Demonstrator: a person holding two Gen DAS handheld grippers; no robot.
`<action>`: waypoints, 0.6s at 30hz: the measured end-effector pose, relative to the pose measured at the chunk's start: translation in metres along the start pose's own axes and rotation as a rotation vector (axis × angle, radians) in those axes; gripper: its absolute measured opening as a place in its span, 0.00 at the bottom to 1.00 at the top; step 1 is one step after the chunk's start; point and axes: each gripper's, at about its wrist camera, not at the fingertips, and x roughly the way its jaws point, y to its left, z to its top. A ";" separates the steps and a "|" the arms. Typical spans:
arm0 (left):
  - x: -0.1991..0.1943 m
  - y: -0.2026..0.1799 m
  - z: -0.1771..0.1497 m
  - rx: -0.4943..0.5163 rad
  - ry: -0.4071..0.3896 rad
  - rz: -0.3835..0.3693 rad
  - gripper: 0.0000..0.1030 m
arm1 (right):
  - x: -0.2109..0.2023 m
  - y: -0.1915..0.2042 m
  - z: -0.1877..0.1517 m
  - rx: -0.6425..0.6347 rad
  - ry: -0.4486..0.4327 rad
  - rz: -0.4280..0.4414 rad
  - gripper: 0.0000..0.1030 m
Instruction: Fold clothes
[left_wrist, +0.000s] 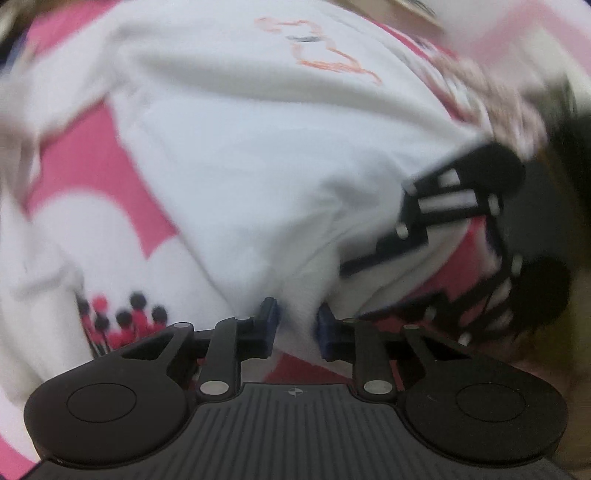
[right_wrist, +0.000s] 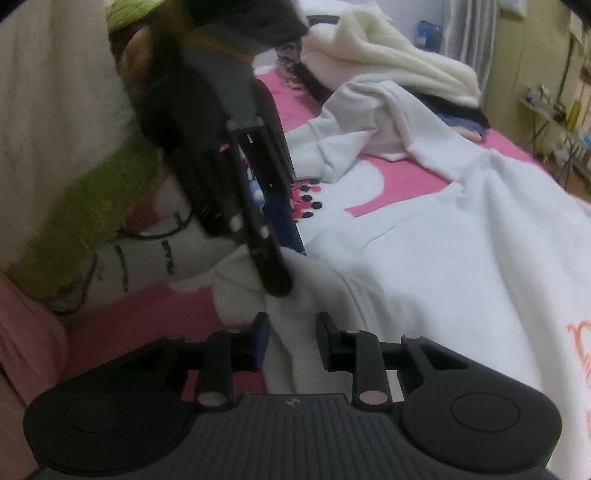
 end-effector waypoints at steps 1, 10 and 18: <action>0.000 0.009 0.001 -0.067 0.000 -0.034 0.21 | 0.002 0.001 0.000 -0.017 -0.003 -0.014 0.24; -0.032 0.032 -0.003 -0.254 -0.016 -0.170 0.27 | -0.008 -0.011 0.003 0.059 -0.062 -0.061 0.00; -0.062 0.064 -0.017 -0.387 -0.086 -0.219 0.27 | -0.036 -0.046 -0.010 0.373 -0.126 0.054 0.00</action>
